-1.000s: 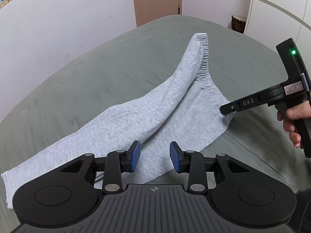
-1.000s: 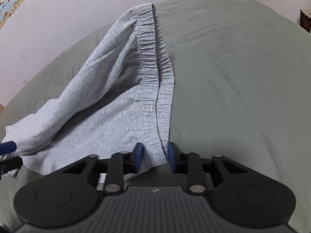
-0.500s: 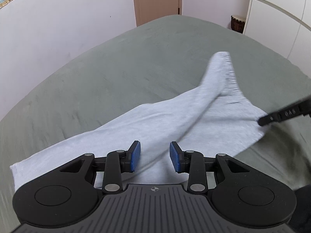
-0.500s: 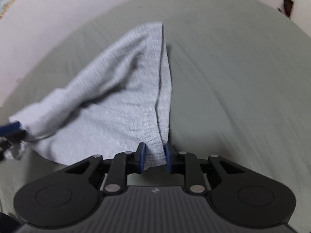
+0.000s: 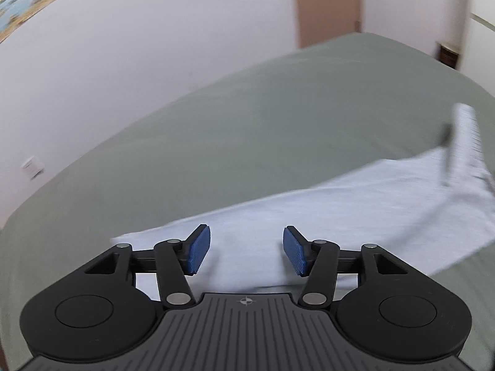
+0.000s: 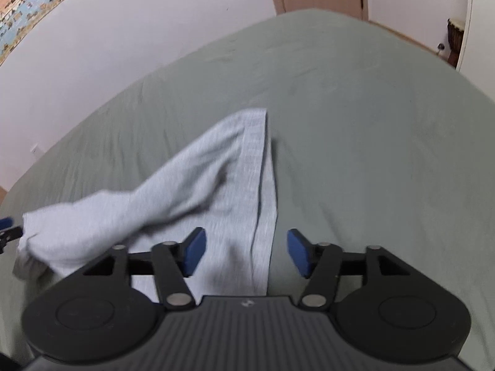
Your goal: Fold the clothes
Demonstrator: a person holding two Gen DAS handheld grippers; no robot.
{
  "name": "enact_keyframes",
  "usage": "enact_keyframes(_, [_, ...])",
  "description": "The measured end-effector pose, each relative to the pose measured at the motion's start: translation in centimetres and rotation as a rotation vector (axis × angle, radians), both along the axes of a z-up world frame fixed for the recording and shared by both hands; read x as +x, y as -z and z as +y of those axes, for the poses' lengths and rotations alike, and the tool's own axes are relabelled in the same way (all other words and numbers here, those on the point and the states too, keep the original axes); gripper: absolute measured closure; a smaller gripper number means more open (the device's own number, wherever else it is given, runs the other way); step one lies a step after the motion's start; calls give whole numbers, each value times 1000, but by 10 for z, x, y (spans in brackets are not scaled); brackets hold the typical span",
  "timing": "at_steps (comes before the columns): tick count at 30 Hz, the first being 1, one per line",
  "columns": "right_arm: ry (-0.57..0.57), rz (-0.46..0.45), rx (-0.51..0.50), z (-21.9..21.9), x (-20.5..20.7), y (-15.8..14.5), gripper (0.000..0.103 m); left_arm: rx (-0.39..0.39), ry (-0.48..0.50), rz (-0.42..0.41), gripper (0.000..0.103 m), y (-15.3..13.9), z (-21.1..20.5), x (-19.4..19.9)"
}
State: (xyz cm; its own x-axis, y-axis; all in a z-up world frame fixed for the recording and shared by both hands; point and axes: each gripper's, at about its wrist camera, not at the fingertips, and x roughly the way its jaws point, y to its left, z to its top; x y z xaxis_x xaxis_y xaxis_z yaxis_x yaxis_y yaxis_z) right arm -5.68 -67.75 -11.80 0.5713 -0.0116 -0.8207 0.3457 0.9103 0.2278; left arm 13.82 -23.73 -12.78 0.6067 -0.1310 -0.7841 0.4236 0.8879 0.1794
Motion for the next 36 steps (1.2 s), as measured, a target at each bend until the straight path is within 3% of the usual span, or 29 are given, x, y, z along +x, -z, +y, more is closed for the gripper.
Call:
enact_keyframes(5, [43,1,-12,-15,33,6,35,13,-69,8,51,14,42,26])
enact_keyframes(11, [45,7,-2,-14,42,13,35,-42,-124,80,51,31,73,54])
enact_keyframes(18, [68,4,31,-26,52,18,35,-52,-178,84,51,37,113,68])
enact_keyframes(29, [41,19,5,-20,73,22,35,-56,-115,118,50,61,94,90])
enact_keyframes(36, [46,28,5,-27,84,28,35,-92,-101,134,42,60,102,101])
